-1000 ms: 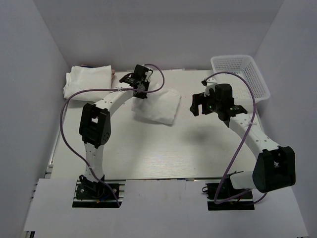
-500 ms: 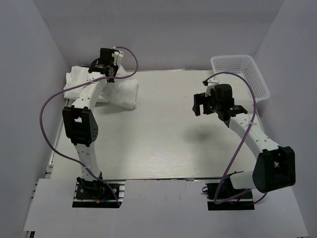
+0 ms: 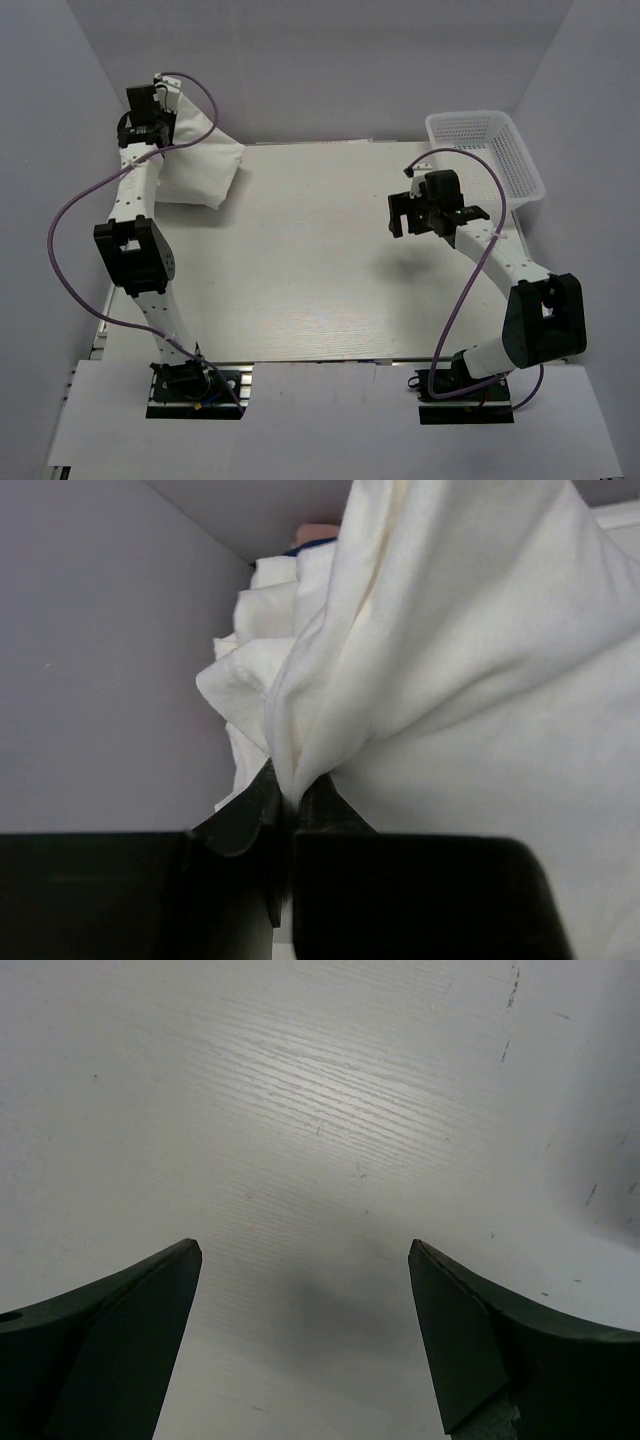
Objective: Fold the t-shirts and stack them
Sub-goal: Put the neatly folded tshirt into the corner of the board with the left arm
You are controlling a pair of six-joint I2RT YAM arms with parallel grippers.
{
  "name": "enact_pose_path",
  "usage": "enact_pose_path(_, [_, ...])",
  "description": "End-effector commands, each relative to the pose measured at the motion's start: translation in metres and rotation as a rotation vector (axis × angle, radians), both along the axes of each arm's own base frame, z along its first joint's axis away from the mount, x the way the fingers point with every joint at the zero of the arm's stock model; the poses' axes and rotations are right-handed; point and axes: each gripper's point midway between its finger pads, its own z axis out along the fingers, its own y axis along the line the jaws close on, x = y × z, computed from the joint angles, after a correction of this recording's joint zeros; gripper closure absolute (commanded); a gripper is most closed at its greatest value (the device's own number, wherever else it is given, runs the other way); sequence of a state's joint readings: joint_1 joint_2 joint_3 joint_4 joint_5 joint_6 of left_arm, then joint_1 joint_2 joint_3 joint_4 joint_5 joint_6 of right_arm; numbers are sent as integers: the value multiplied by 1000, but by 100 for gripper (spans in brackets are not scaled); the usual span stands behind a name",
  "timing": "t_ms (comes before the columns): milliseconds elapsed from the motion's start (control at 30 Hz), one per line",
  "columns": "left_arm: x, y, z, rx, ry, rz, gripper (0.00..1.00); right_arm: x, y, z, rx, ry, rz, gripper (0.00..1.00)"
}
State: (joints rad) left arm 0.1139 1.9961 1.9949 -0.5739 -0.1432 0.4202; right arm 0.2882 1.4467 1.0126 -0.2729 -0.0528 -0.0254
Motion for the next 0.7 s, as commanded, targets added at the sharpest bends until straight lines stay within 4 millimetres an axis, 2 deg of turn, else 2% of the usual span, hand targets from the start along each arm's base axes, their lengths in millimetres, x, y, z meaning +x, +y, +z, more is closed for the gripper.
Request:
enact_pose_path(0, [4,40,76,-37,-257,100,100,15,1,23,7,-53,-14,10])
enact_pose_path(67, [6,49,65,-61,-265,147,100,16,2,21,9,-46,-14,10])
enact_pose_path(100, [2,61,60,-70,-259,176,100,18,2,22,11,-47,-17,10])
enact_pose_path(133, [5,60,46,-78,-240,167,100,18,3,22,15,-40,-19,10])
enact_pose_path(167, [6,67,47,-91,-267,195,100,20,4,22,16,-38,-19,10])
enact_pose_path(233, [9,66,36,-122,-263,206,100,24,8,25,28,-40,-13,10])
enact_pose_path(300, [16,68,14,-155,-250,237,100,27,10,23,30,-34,-9,10])
enact_pose_path(333, [16,72,7,-159,-250,267,100,27,12,22,33,-26,-2,10])
enact_pose_path(367, [15,79,9,-159,-263,290,100,31,12,24,35,-30,-4,10])
enact_pose_path(467, [21,90,-15,-160,-247,362,100,33,14,24,54,-16,-23,10])
enact_pose_path(500, [19,99,-14,-171,-252,407,80,34,15,23,53,-13,-23,10])
enact_pose_path(533, [20,99,-19,-172,-234,409,64,33,15,22,54,-2,-24,10])
enact_pose_path(567, [23,99,-34,-186,-203,419,41,33,16,23,53,-3,-21,10])
enact_pose_path(600, [23,101,-39,-190,-192,442,22,34,15,23,52,-3,-22,10])
enact_pose_path(633, [22,100,-45,-210,-178,456,12,34,16,23,55,-2,-27,10])
enact_pose_path(667, [21,105,-47,-206,-181,495,6,34,16,25,57,-2,-28,10])
